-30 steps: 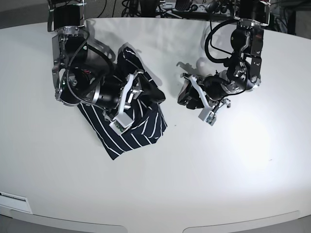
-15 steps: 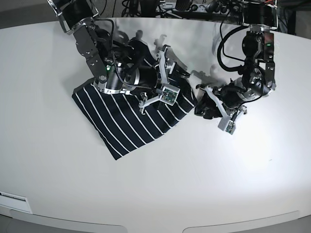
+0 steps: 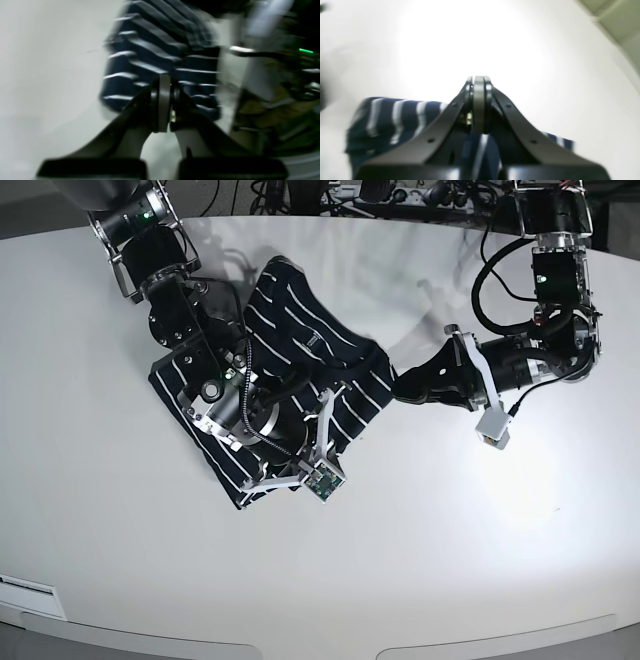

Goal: Fold the T-shirt properly
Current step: 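Grasp the folded bundle's edges with both grippers and tuck them under, then push the bundle's sides inward with both grippers to square it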

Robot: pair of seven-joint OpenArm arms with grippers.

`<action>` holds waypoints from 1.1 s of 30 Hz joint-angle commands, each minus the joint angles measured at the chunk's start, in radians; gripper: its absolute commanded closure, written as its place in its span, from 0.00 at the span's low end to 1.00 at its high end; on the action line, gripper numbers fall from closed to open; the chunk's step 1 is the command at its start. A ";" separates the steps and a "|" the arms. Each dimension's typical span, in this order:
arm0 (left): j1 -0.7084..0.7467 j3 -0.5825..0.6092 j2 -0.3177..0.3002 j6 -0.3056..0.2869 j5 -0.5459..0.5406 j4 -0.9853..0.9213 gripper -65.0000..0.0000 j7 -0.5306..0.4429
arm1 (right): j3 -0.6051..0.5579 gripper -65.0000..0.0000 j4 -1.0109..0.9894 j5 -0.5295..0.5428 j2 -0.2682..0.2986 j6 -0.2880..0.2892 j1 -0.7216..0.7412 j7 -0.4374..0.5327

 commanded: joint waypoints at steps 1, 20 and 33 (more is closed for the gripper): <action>-0.017 0.008 -0.011 -0.009 -0.068 0.025 1.00 0.018 | 0.001 1.00 0.017 -0.019 0.005 -0.006 0.026 0.028; -0.016 0.545 0.171 -0.009 0.554 0.107 1.00 -0.283 | 0.001 1.00 -0.313 -0.055 0.197 0.104 0.212 0.145; -0.003 0.619 0.035 0.039 0.787 0.077 1.00 -0.341 | 0.001 1.00 -0.541 0.014 0.277 0.238 0.272 0.232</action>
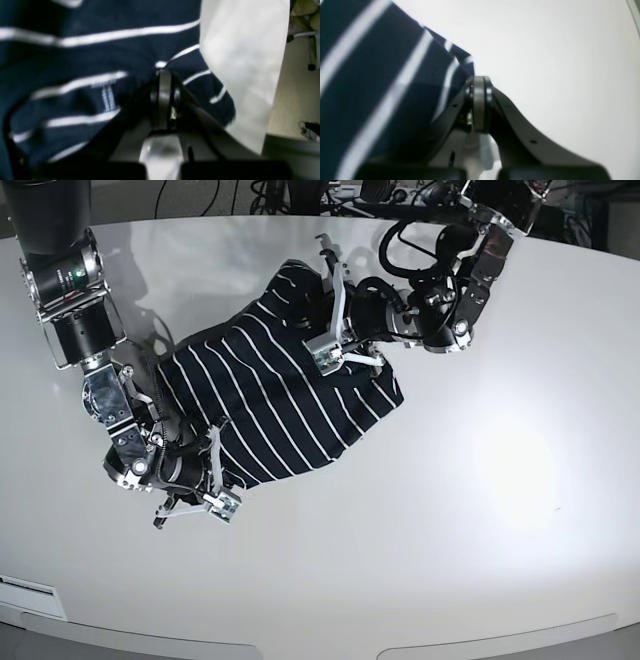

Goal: Fold the T-shirt properly
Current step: 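Push the bundle's sides inward with both grippers to square it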

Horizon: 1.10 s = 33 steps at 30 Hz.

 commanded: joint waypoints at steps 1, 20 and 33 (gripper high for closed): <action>-0.007 -0.002 -0.021 0.002 -0.013 0.013 1.00 0.003 | 0.008 1.00 0.013 0.008 0.021 -0.007 0.034 0.024; -0.003 -0.004 -0.315 -0.011 -0.023 0.020 1.00 -0.070 | 0.008 1.00 0.080 0.346 0.155 -0.010 0.028 -0.097; 0.008 -0.015 -0.208 -0.046 -0.262 0.130 1.00 0.039 | 0.008 1.00 0.079 0.069 -0.010 -0.036 0.002 -0.011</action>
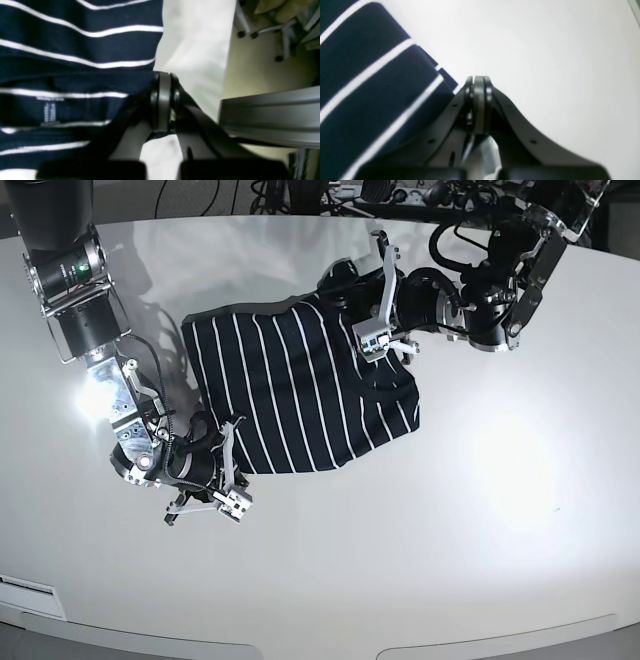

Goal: Fold the T-shirt properly
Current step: 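Push the bundle's sides inward with both grippers to square it, then open both grippers and withdraw them from the folded shirt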

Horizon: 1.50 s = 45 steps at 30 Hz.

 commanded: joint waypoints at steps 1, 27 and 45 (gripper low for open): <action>-0.005 -0.008 -0.007 -0.008 0.026 0.012 1.00 -0.021 | 0.011 1.00 0.015 -0.002 0.016 -0.005 0.027 0.018; -0.270 -0.006 -0.104 0.002 0.389 -0.368 1.00 -0.364 | 0.181 1.00 0.447 0.321 0.163 -0.008 -0.454 -0.174; -0.547 -0.007 -0.021 -0.008 0.776 -0.815 1.00 -0.989 | 0.349 1.00 0.692 0.212 -0.064 0.040 -0.908 -0.167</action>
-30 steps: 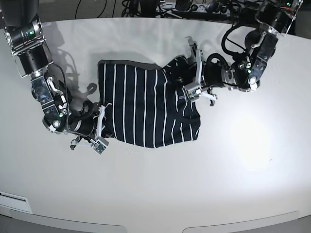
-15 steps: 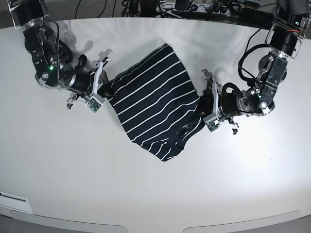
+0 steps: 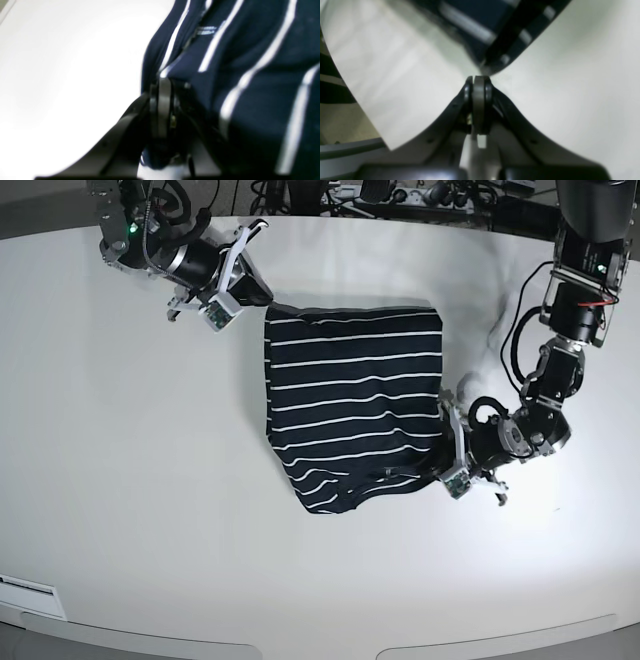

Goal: Fold the T-shirt properly
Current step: 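Open both grippers and withdraw them from the folded shirt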

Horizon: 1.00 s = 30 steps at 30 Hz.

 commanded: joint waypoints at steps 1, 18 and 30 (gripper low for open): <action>-0.063 -0.008 -0.012 0.010 -0.020 0.022 1.00 -0.024 | 0.005 1.00 0.024 -0.009 0.009 -0.007 0.005 0.003; -0.041 -0.013 -0.201 0.010 -0.972 0.414 1.00 0.603 | 0.170 1.00 0.354 0.079 0.009 -0.103 0.005 0.049; 0.378 -0.430 -0.224 0.010 -1.346 0.754 1.00 0.880 | 0.584 1.00 0.357 0.748 0.008 0.104 -0.115 -0.051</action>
